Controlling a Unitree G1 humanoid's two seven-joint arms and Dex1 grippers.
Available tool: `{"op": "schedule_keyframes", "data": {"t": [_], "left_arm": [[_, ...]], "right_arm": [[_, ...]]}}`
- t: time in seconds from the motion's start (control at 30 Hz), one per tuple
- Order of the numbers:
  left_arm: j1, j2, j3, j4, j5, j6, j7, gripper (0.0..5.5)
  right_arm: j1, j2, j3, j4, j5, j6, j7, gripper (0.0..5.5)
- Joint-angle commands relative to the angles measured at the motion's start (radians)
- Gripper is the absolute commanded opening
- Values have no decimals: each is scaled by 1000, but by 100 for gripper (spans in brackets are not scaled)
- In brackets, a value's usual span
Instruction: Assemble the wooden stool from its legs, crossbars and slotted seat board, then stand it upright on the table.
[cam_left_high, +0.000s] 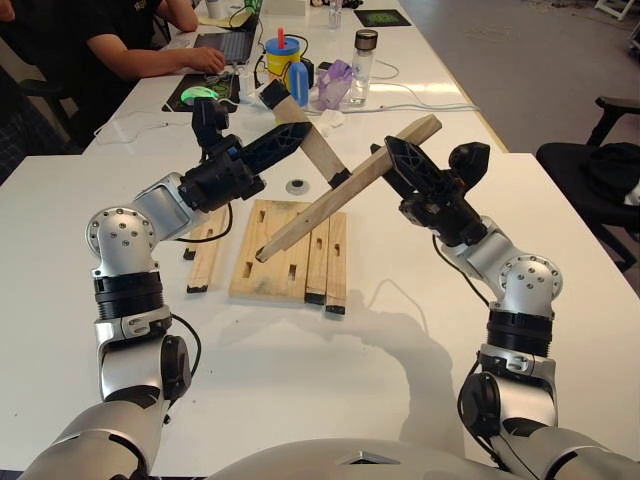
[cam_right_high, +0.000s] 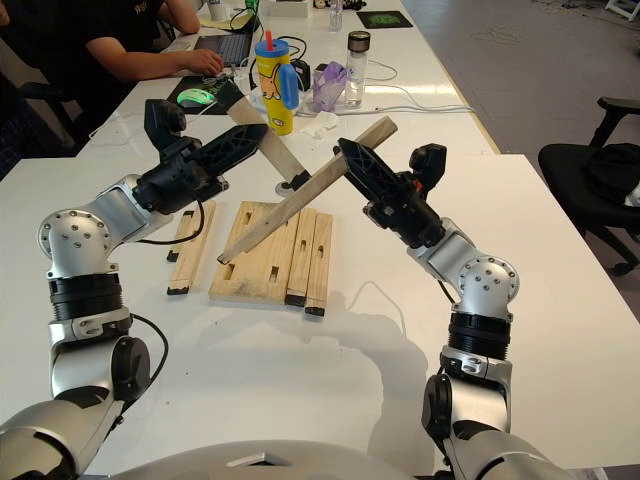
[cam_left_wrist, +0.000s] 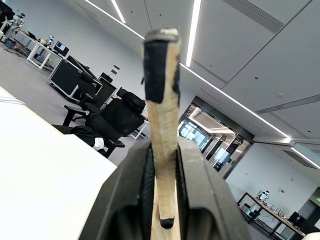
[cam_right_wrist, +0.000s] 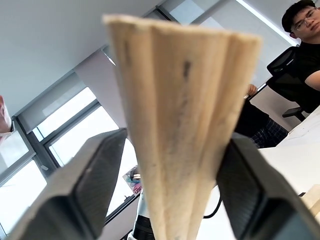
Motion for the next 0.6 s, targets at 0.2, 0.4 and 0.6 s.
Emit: {"op": "schedule_keyframes", "data": {"t": [0.2,0.4,0.6], "left_arm": [[-29,0,39,6,-10,-47,32,122],[-1,65,102,43,-20,-54,50,207],[148,271,18,123,215,-156,-112,296]], "right_arm": [[12,0,7,-18,6,-14,9,206],[25,-22,4,-14,-21,-33,21,206],[103,-71,7,-90,-101,-104,75,206]]}}
